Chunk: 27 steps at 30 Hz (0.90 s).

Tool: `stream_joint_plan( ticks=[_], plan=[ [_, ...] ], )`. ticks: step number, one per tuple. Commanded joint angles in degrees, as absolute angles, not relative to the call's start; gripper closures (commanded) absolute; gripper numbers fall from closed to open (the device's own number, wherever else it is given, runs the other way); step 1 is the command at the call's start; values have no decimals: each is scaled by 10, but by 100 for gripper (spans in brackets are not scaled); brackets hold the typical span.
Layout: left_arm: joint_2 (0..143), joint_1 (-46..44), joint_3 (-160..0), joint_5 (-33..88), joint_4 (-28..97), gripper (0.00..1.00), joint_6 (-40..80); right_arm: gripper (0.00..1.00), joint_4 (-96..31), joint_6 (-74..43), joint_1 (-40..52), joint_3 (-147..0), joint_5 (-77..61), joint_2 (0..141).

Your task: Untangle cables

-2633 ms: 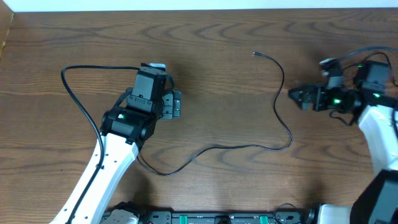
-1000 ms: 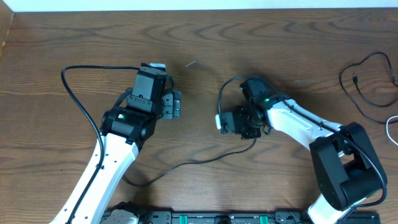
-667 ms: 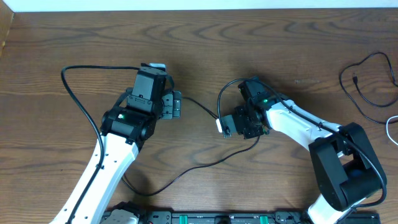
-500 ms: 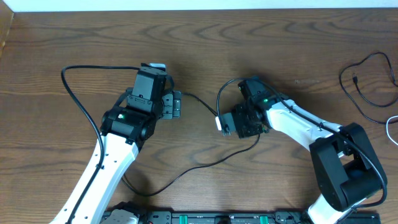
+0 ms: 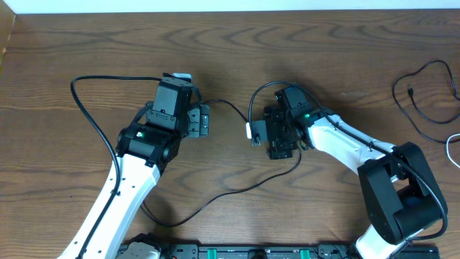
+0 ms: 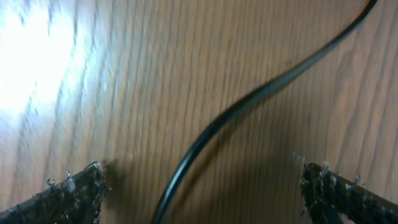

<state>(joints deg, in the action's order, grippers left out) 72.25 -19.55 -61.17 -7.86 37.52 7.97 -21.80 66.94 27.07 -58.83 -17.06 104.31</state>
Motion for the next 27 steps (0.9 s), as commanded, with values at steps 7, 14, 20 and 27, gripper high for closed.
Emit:
stream_joint_plan(
  ticks=[7, 14, 20, 27],
  plan=[
    [722, -193, -621, -84, 377, 9, 89, 1, -222, 606, 247, -584, -262, 978],
    [722, -193, -621, -84, 377, 9, 89, 1, -280, 608, 249, -584, -321, 938],
    [722, -193, -621, -84, 377, 9, 89, 1, -340, 609, 268, -584, -374, 938],
    [722, -193, -621, -84, 377, 9, 89, 1, -368, 609, 300, -583, -383, 939]
  ],
)
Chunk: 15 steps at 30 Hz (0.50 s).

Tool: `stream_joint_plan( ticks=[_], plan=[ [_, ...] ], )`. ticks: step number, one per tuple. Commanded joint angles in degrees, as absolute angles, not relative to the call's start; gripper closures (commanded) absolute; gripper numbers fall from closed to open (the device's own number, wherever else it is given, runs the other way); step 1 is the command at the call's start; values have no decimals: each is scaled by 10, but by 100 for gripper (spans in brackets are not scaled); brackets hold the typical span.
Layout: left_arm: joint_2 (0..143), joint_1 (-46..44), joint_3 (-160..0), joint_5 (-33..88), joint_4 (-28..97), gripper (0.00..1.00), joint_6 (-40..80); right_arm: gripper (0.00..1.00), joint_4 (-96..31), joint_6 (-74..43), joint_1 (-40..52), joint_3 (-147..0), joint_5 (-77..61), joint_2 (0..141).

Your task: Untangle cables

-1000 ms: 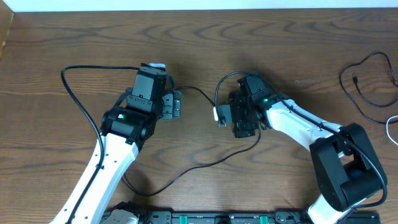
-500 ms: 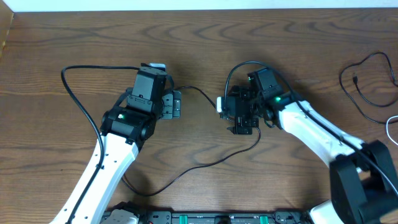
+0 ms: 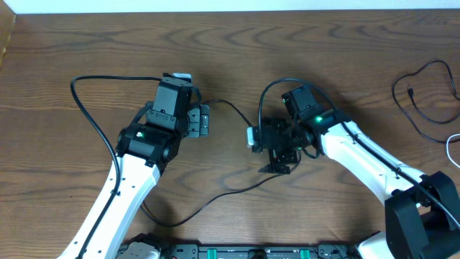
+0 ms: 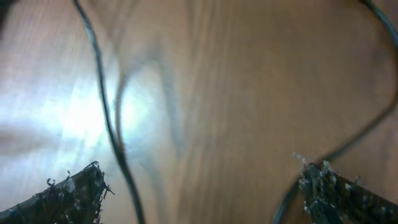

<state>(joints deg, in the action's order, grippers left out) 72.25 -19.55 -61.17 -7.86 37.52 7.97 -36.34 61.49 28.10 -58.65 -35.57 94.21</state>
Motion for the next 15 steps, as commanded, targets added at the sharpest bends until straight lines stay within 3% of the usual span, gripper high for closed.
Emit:
stream_joint_plan(
  ticks=[1, 15],
  plan=[
    [722, -193, -621, -84, 377, 9, 89, 1, -369, 609, 306, -583, -383, 939],
    [722, -193, -621, -84, 377, 9, 89, 1, -366, 624, 374, -573, -378, 996]
  ],
)
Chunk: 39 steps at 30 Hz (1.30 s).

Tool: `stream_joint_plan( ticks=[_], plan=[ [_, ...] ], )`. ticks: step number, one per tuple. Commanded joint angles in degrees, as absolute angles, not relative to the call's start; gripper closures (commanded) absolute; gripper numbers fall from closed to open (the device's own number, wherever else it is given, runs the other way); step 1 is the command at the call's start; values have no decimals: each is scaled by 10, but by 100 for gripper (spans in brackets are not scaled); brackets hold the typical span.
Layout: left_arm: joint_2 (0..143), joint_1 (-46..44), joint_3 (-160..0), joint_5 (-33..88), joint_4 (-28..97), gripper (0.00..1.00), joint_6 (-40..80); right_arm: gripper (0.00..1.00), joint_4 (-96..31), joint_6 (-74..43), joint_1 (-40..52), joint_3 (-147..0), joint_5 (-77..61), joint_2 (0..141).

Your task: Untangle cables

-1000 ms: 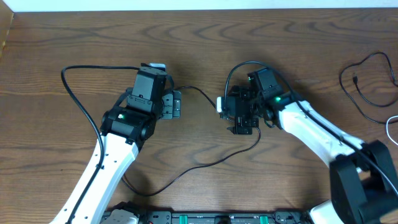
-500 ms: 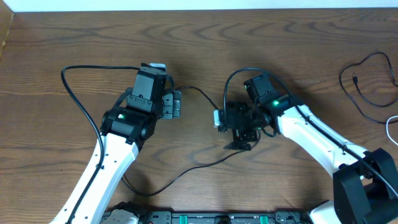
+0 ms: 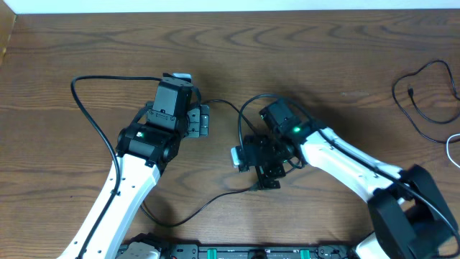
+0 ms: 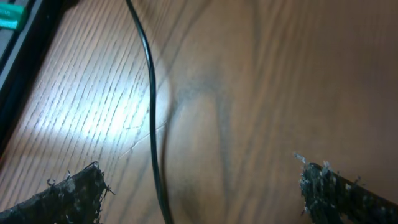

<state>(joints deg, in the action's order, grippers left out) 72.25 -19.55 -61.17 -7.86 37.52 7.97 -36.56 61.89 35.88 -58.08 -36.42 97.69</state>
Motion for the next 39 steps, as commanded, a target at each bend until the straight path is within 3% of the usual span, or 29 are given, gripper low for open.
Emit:
stream_joint_plan(
  ticks=[1, 9, 32, 36, 39],
  plan=[
    [722, -193, -621, -84, 377, 9, 89, 1, -365, 624, 378, -573, -382, 1000],
    [722, -193, -621, -84, 377, 9, 89, 1, -364, 624, 418, -573, -464, 1005],
    [722, -193, -621, -84, 377, 9, 89, 1, -263, 525, 499, -573, -387, 1024],
    [722, -193, -621, -84, 377, 9, 89, 5, -262, 523, 499, -573, -386, 1026],
    [722, -193, -621, -84, 377, 9, 89, 1, -264, 523, 500, -573, -383, 1027]
  ],
)
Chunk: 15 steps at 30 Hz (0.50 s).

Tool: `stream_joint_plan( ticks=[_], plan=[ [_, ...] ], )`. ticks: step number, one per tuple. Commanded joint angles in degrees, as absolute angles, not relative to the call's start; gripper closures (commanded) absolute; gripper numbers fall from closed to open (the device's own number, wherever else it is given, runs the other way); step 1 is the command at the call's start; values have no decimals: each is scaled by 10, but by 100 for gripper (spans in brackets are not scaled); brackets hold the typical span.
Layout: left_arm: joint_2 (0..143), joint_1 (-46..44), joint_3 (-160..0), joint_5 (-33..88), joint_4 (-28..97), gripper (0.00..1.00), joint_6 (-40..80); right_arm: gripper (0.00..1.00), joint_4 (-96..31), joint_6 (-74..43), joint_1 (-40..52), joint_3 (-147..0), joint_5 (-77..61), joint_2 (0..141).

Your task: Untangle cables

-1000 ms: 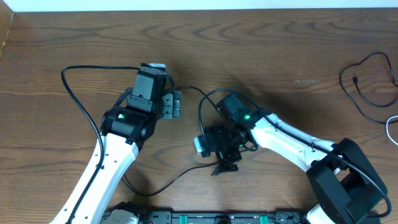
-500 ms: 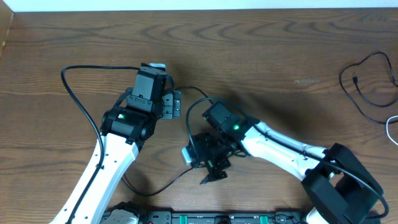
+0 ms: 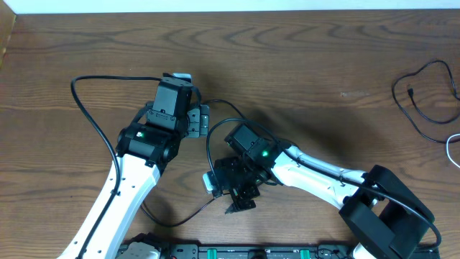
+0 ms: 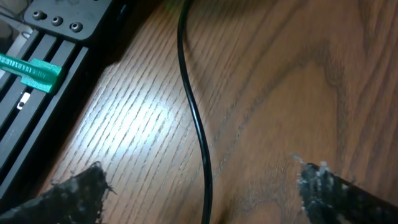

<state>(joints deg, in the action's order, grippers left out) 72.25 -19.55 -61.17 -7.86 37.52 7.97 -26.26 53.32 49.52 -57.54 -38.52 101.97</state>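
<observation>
A thin black cable (image 3: 85,108) loops round the left of the table, and another stretch (image 3: 180,214) runs along the front toward the middle. My left gripper (image 3: 204,120) rests at centre left, shut where the cable leaves it to the right. My right gripper (image 3: 234,197) hovers low near the front edge, open. In the right wrist view the cable (image 4: 198,134) runs straight between the spread fingers (image 4: 78,194), touching neither, with the right gripper (image 4: 202,202) straddling it.
A black mounting rail (image 3: 237,252) lines the front edge, seen close in the wrist view as the rail (image 4: 37,56) with a green tag. At the far right lie another black cable (image 3: 424,97) and a white cable end (image 3: 453,147).
My right gripper has moved left and nearer the front edge, still open over the cable. The rail now shows in its wrist view. The left arm has not moved.
My right gripper stood open over the cable at the table's middle, right of the left gripper. At each later moment it was further left and nearer the front, always open astride the cable. The cable's loop beside it has shifted left with it. The left arm stayed still.
</observation>
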Motion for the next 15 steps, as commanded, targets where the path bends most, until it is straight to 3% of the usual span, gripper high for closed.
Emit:
stream_joint_plan(
  ticks=[1, 8, 11, 15],
  plan=[
    [722, -193, -621, -84, 377, 9, 89, 1, -264, 523, 502, -573, -380, 1027],
    [722, -193, -621, -84, 377, 9, 89, 1, -263, 523, 524, -573, -349, 1043],
    [722, -193, -621, -84, 377, 9, 89, 9, -263, 523, 541, -573, -324, 1044],
    [722, -193, -621, -84, 377, 9, 89, 27, -261, 523, 571, -573, -284, 1044]
  ],
)
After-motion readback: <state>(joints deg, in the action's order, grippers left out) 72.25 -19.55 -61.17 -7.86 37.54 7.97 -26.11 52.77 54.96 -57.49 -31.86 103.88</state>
